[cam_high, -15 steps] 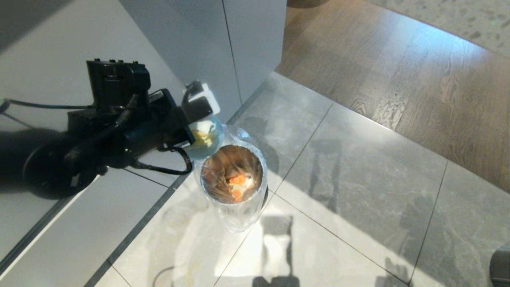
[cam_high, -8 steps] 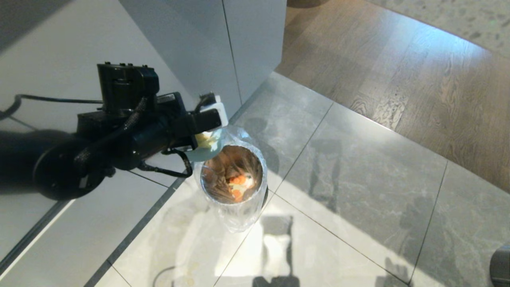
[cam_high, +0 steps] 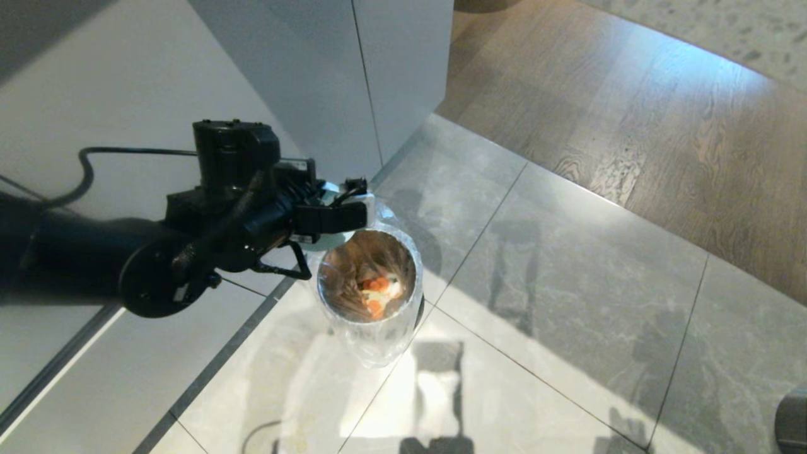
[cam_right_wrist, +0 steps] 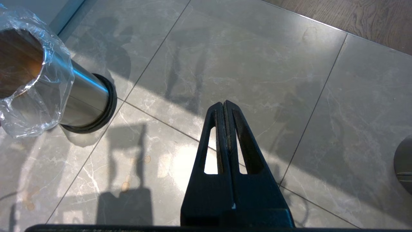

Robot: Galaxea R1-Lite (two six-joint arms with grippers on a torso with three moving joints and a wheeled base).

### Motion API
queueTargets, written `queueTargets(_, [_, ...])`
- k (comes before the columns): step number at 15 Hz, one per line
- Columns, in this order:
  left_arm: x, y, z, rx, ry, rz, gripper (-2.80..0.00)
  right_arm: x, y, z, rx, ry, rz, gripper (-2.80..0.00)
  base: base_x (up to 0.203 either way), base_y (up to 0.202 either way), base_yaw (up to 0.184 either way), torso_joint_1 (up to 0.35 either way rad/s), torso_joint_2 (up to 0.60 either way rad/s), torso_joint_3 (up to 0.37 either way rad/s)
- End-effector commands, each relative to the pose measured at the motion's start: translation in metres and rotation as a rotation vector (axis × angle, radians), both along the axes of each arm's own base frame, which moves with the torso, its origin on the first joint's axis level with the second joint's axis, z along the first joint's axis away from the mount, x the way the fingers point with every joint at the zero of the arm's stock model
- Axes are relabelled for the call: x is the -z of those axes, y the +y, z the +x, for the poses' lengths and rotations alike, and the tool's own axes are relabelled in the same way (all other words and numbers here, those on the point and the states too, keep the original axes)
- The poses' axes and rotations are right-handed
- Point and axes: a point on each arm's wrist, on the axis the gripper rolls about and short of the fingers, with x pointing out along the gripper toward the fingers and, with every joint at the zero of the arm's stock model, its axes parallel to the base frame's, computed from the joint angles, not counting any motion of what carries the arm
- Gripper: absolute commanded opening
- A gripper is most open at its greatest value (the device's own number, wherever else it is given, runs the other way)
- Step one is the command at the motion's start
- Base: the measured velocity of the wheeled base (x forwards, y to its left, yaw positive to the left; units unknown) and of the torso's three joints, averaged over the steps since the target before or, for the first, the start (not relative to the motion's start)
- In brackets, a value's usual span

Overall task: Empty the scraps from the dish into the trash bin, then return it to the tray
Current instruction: Pour the leftover food from the bowl into the trash can

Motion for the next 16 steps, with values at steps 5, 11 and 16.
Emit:
queueTargets(5, [0.027,-0.019,0.015,0.027,-0.102,0.013,-2.80,0.000,0.000,0.000,0.000,0.000,0.001,-2.80,0.000,0.000,0.000,0.000,0.00,0.000])
queueTargets(11, [0.059,-0.017,-0.003,0.044,-0.187,-0.030,-2.80,0.000,0.000,0.000,0.000,-0.002,0.001,-2.80,0.000,0.000,0.000,0.000,0.00,0.000])
queueTargets(16, [0.069,-0.020,0.003,0.037,-0.355,-0.008,-2.80,0.000,0.000,0.000,0.000,0.000,0.001,-2.80,0.000,0.000,0.000,0.000,0.00,0.000])
